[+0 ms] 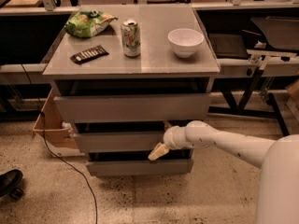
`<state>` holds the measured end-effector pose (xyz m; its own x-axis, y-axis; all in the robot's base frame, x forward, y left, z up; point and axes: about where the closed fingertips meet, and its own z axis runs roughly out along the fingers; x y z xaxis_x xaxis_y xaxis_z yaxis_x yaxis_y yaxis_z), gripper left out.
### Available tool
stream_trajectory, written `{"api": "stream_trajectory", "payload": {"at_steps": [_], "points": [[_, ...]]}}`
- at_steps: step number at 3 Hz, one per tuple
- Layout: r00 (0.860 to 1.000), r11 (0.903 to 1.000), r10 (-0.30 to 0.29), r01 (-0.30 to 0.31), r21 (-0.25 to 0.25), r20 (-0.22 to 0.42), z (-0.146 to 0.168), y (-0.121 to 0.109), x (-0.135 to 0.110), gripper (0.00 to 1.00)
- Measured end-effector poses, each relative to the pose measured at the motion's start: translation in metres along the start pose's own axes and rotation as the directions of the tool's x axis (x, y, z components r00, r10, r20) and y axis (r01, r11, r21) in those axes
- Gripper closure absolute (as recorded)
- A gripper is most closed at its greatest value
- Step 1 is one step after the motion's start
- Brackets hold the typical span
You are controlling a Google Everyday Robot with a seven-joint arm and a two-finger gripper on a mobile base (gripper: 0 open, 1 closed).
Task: Open middle drawer
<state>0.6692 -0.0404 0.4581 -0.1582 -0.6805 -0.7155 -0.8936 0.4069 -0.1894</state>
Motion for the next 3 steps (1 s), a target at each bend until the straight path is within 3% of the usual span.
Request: {"api": "stream_trajectory", "payload": {"at_steps": [1,3], "points": [[1.000,0.9995,-0.002,0.002,-0.031,-0.014,0.026,-0.005,0.000,0.27],[0.999,0.9985,0.005,-0.006,-0.055,-0.033,0.033,-0.003,0.003,0.73]]}}
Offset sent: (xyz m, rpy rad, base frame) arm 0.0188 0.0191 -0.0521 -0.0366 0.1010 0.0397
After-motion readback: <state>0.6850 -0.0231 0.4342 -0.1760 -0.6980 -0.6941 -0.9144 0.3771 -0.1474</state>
